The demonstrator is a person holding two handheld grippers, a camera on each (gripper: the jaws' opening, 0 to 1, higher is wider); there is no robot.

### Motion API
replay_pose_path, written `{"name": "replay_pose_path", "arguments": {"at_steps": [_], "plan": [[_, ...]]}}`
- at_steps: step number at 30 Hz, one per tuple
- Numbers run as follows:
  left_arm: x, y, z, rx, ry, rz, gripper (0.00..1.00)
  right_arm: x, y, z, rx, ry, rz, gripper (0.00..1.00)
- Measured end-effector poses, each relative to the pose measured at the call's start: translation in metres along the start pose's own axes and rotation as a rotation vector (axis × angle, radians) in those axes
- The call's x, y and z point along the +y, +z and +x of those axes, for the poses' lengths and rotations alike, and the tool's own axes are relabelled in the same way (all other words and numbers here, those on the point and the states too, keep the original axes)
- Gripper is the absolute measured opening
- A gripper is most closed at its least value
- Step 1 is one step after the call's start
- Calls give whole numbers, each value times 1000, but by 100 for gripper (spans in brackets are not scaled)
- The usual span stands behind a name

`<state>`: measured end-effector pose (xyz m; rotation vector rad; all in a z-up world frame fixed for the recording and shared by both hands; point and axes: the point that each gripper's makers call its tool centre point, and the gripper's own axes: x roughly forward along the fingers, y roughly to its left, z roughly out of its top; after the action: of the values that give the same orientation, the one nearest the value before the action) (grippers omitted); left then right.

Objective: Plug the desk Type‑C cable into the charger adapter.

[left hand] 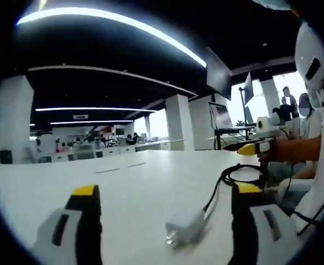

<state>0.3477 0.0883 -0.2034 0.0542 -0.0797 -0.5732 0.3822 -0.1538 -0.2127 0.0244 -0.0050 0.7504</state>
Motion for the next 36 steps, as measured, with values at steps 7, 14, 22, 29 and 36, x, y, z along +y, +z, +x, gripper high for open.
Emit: {"name": "replay_pose_path", "arguments": {"at_steps": [7,14,22,29,36], "plan": [[0,1,-5,2,13,-1,100,-4,2,-6,-13,-25,-4,78],[3,0,-6,9,23,1,100,-9,3,-9,-19,-55,-6,82],[2,3,-8,-10,31,-10,100,-9,2,-10,-20,-68,-13,86],[4,-4,-10,0,42,-28,100,-7,-3,-8,-10,-69,-4,90],[7,-6,-9,3,42,-36,100,-12,-3,-4,-20,-91,19,97]]}}
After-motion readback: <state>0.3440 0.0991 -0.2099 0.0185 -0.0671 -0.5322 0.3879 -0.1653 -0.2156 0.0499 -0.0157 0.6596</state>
